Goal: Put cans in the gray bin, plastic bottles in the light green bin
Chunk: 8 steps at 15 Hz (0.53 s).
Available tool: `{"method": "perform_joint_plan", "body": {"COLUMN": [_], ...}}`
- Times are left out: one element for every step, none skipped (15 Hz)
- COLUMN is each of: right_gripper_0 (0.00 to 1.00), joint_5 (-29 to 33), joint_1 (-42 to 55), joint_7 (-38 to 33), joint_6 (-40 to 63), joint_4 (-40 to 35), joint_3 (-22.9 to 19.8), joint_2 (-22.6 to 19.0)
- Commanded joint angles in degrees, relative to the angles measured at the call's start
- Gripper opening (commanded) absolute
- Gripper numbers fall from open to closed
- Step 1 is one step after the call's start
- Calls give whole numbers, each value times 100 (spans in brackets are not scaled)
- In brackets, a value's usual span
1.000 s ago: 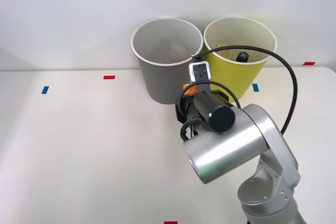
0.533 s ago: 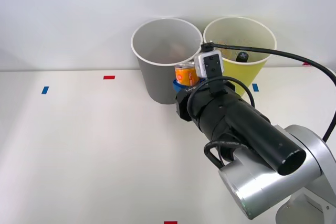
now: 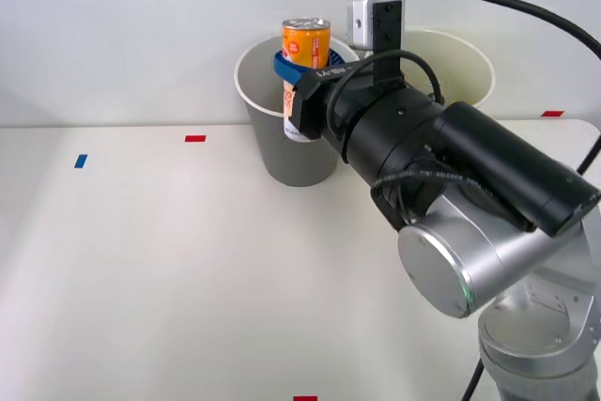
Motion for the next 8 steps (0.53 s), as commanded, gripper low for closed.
{"method": "perform_joint_plan", "body": {"right_gripper_0": [0, 0, 0, 0, 0, 0, 0, 0], "joint_5": [-362, -327, -291, -230, -186, -151, -116, -89], "joint_1": [-768, -979, -1233, -1550, -1743, -1919, -2068, -2121], "joint_7": [551, 560, 578, 604, 630, 639, 648, 657], "joint_6": [-394, -526, -570, -623, -719, -851, -957, -1009], "joint_4": [997, 1296, 1621, 2017, 2289, 2544, 2808, 2966], "joint_3": [-592, -680, -776, -926, -1049, -1154, -1216, -1225], "joint_2": [439, 439, 439, 439, 439, 439, 439, 439]}}
